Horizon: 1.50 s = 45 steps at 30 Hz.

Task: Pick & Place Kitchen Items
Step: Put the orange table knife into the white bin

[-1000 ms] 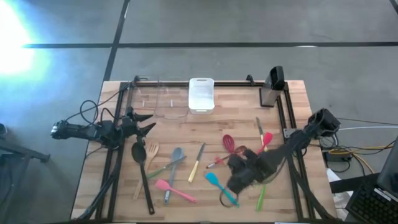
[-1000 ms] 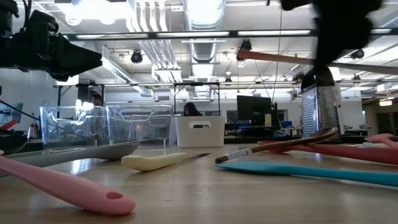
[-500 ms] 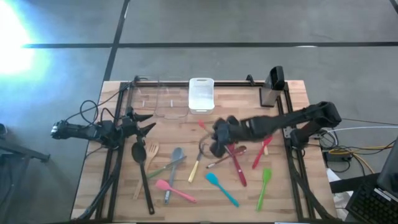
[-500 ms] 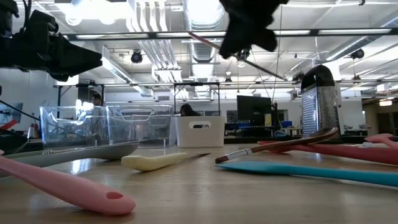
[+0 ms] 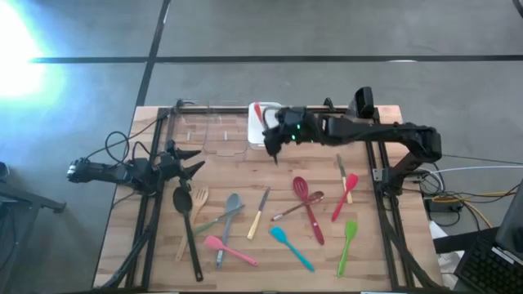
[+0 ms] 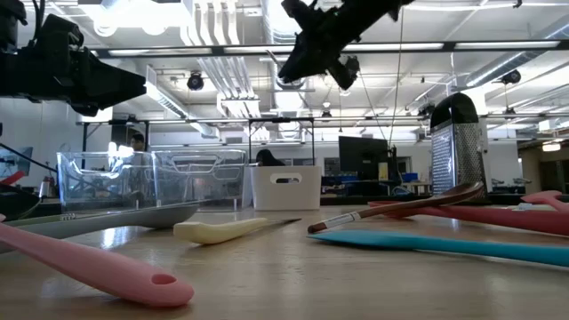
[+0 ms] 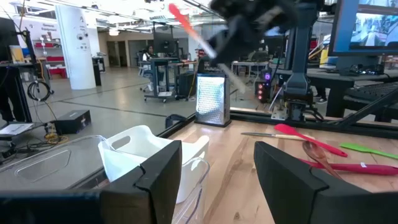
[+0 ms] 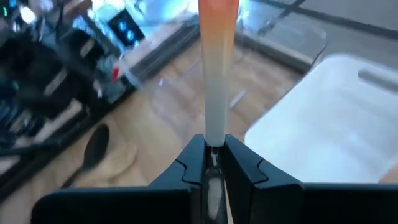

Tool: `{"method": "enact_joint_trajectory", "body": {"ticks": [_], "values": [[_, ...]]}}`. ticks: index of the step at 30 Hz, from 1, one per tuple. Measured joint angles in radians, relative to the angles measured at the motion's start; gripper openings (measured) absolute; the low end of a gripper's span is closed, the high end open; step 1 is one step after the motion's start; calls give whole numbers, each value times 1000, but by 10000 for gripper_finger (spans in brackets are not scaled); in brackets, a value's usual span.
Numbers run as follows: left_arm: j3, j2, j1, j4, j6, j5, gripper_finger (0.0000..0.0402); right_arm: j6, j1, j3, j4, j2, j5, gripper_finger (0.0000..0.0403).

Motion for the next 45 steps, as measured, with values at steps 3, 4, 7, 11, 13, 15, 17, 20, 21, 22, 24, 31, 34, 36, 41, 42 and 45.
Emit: {"method": "enact_joint_trajectory", "body": {"ticks": [3, 4, 7, 11, 13, 15, 17, 20, 21, 22, 24, 31, 34, 36, 41, 42, 45], "values": [[0, 0, 0, 0, 0, 0, 204, 1, -66, 0, 63, 20, -29, 22], [0, 0, 0, 0, 0, 0, 204, 3, -85, 0, 73, 26, -34, 22], [0, 0, 0, 0, 0, 0, 204, 4, -134, 0, 118, 59, -34, 22], [0, 0, 0, 0, 0, 0, 204, 5, -187, 0, 162, 114, -58, 22], [0, 0, 0, 0, 0, 0, 204, 8, -207, 1, 181, 140, -60, 22], [0, 0, 0, 0, 0, 0, 204, 8, -225, 17, 178, 169, -60, 22], [0, 0, 0, 0, 0, 0, 204, 8, -237, 43, 179, 201, -61, 22], [0, 0, 0, 0, 0, 0, 204, 5, -249, 95, 181, 249, -63, 22], [0, 0, 0, 0, 0, 0, 204, 1, -254, 117, 176, 266, -68, 22], [0, 0, 0, 0, 0, 0, 204, -9, -257, 140, 159, 287, -74, 22], [0, 0, 0, 0, 0, 0, 204, -31, -262, 195, 106, 330, -78, 22], [0, 0, 0, 0, 0, 0, 204, -71, -272, 388, -185, 463, -29, 22], [0, 0, 0, 0, 0, 0, 204, -93, -271, 430, -213, 505, -28, 22], [0, 0, 0, 0, 0, 0, 204, -97, -270, 440, -210, 520, -29, 22], [0, 0, 0, 0, 0, 0, 204, -94, -270, 437, -224, 545, -28, 22], [0, 0, 0, 0, 0, 0, 204, -92, -270, 437, -228, 549, -27, 22], [0, 0, 0, 0, 0, 0, 204, -88, -270, 435, -237, 550, -7, 22]]}}
